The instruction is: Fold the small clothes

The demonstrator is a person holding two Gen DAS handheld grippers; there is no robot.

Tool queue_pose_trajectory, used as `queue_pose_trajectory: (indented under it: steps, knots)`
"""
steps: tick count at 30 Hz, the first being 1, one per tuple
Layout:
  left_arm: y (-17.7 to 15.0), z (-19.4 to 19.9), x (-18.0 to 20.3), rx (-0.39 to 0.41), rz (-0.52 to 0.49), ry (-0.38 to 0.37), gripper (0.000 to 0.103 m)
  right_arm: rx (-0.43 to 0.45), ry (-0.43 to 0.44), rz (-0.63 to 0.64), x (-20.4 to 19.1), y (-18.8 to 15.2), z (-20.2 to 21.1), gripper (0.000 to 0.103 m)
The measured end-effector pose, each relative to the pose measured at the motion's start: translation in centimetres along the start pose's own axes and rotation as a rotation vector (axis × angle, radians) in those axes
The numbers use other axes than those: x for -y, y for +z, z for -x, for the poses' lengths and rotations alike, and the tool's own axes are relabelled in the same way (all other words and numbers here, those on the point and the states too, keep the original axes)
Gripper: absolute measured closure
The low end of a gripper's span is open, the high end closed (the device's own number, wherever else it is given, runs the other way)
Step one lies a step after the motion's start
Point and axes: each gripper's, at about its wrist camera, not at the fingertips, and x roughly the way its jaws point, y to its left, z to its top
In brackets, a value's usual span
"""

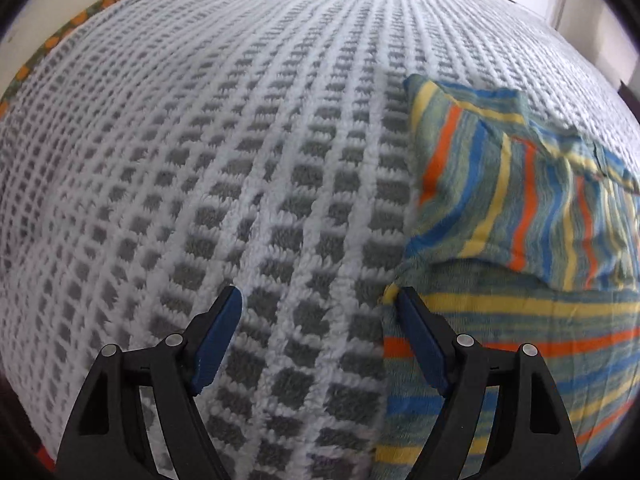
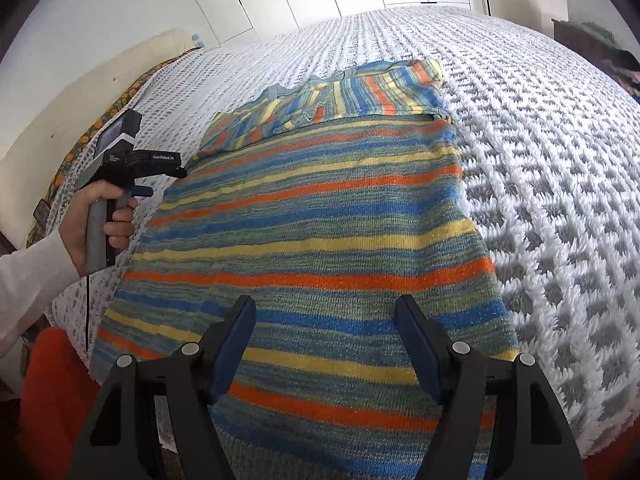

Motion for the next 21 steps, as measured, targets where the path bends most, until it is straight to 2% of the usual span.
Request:
queue_pose_trajectory:
  steps: [3,5,8,10,12,13,14,15,16,17,18,19,21]
  knots:
    - [-1.1,2.2,0.3,0.023,-0.069,-0.062,0.016,-0.003,0.011,-0.015,0.3,0.0,-0.1,0.032]
    - [-1.0,4.0,-0.2,0.064,-0.063,-0.089,0.015,0.007,0.013,-0.025,0.5,0.1,0.1,0.031]
    - [2.5,5.0,-0.3,0.109,-0.02,-0.109,0.015,0.001,0.017,-0.041,0.9,0.0,0.0,0.031]
    - [5.7,4.4,0.6,0.124,-0.009,-0.09,0.015,-0.008,0.019,-0.044,0.8,-0.1,-0.2,0.031]
    - [8.6,2.2,2.6,0.083,-0.056,-0.088,0.015,-0.011,0.019,-0.042,0.8,0.0,-0.4,0.03]
    - [9.6,0.6,3.8,0.049,-0.098,-0.067,0.015,-0.011,0.019,-0.04,0.8,0.0,-0.4,0.03]
    - [10.1,-1.3,4.9,0.029,-0.155,0.007,0.016,-0.011,0.019,-0.038,0.8,-0.1,-0.4,0.03]
    - [10.2,-3.2,5.7,0.017,-0.206,0.136,0.018,-0.013,0.018,-0.037,0.7,0.0,-0.4,0.03]
    - [10.3,-5.6,6.0,-0.019,-0.254,0.315,0.024,-0.015,0.019,-0.038,0.8,0.1,-0.6,0.03]
    - [10.4,-7.6,5.6,-0.068,-0.275,0.439,0.027,-0.016,0.021,-0.043,0.8,0.1,-0.6,0.03]
    - [10.6,-8.5,4.8,-0.092,-0.255,0.458,0.029,-0.016,0.023,-0.048,1.0,0.2,-0.7,0.03]
    - [11.0,-8.1,3.9,-0.081,-0.2,0.432,0.029,-0.017,0.026,-0.051,1.1,0.2,-0.6,0.03]
    - [11.1,-5.7,2.7,-0.021,-0.1,0.375,0.028,-0.017,0.031,-0.053,1.2,0.3,-0.7,0.03]
